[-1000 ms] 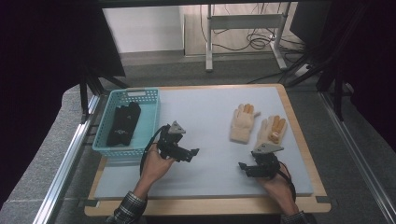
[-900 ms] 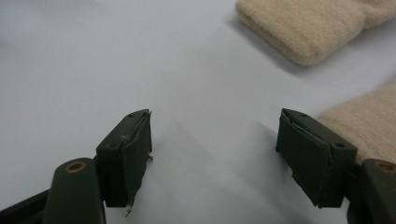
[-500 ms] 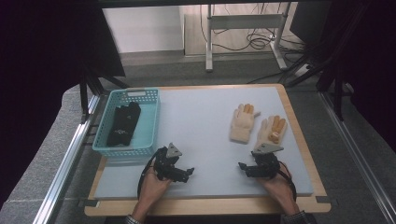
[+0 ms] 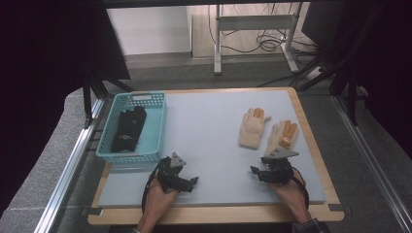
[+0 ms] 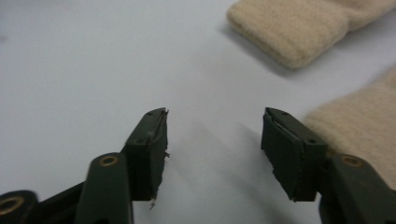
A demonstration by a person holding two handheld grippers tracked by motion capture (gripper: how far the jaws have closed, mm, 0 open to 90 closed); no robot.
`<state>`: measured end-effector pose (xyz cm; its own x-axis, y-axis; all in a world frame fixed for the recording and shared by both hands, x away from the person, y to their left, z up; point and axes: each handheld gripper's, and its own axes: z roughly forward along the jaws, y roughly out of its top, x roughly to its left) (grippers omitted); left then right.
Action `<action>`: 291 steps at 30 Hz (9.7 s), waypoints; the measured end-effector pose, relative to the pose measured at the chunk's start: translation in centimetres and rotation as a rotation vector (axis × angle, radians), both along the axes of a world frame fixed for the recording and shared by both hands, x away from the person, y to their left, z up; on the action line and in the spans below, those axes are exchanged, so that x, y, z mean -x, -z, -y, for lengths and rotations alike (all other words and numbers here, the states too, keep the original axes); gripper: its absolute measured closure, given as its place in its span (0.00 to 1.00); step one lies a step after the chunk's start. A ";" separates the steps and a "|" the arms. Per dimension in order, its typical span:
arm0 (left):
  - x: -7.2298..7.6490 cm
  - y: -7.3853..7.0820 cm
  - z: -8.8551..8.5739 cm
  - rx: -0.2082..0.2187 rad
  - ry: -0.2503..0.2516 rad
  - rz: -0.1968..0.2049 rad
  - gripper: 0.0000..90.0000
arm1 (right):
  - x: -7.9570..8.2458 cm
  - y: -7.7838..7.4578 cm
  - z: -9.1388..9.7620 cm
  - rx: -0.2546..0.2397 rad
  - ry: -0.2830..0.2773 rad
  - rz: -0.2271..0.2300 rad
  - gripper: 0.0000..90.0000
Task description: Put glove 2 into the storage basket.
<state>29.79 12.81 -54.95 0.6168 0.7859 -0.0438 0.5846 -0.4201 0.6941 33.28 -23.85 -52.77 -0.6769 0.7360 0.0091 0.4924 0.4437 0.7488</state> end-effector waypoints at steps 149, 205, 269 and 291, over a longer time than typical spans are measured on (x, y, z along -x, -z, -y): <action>0.1 0.0 0.0 -0.003 -0.001 0.004 0.01 | -7.9 -1.2 7.5 0.077 0.287 0.006 0.61; 0.1 0.0 0.0 -0.003 -0.001 0.006 0.01 | -2.2 -6.3 -8.2 0.001 -0.315 0.041 0.63; 0.9 0.2 -3.4 -0.004 -0.058 -0.004 0.00 | 0.4 0.5 -12.5 0.018 -0.342 -0.031 0.95; 0.9 0.3 -3.3 0.004 -0.073 -0.002 0.00 | 0.4 -0.8 -9.1 -0.014 -0.258 0.006 0.69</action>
<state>28.85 16.15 -55.20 0.5578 0.8286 -0.0483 0.6149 -0.3734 0.6946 32.83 -14.78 -51.97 -0.8425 0.5385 0.0129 0.3593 0.5440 0.7583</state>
